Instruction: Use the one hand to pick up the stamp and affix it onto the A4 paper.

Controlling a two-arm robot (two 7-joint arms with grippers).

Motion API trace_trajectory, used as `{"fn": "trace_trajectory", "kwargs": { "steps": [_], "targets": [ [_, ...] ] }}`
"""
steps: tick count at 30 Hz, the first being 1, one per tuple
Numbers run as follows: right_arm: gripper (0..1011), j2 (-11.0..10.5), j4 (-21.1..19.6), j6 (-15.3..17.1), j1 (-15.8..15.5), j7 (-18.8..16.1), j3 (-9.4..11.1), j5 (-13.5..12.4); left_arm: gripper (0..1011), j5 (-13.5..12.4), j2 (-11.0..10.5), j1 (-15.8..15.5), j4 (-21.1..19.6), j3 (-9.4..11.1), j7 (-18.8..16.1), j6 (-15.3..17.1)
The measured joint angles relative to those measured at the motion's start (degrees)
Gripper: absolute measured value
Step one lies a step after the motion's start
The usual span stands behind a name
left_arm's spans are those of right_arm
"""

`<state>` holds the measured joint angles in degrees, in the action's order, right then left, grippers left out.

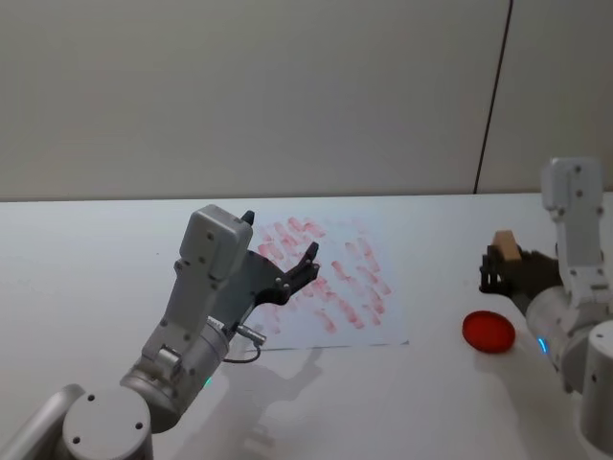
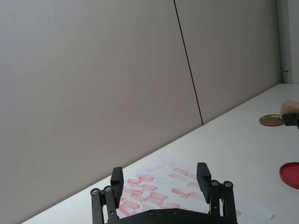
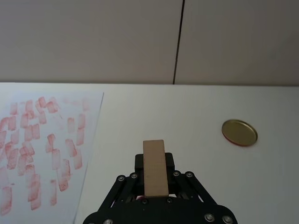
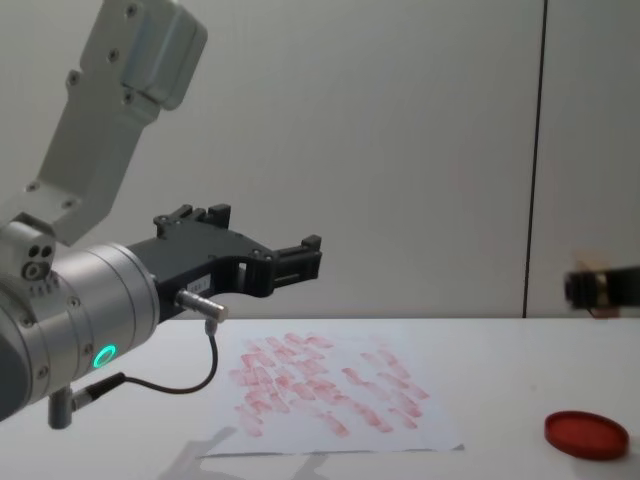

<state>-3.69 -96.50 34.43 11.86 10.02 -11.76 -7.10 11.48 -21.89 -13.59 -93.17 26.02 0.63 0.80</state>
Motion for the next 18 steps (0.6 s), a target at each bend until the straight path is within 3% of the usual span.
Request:
{"fn": "trace_trajectory", "kwargs": {
  "steps": [18],
  "targets": [
    [233,0.1,4.0,1.8,-0.6,0.3,1.9,-3.0,993,0.0,0.0,0.0,0.0,0.0,0.0,0.0]
  ]
}}
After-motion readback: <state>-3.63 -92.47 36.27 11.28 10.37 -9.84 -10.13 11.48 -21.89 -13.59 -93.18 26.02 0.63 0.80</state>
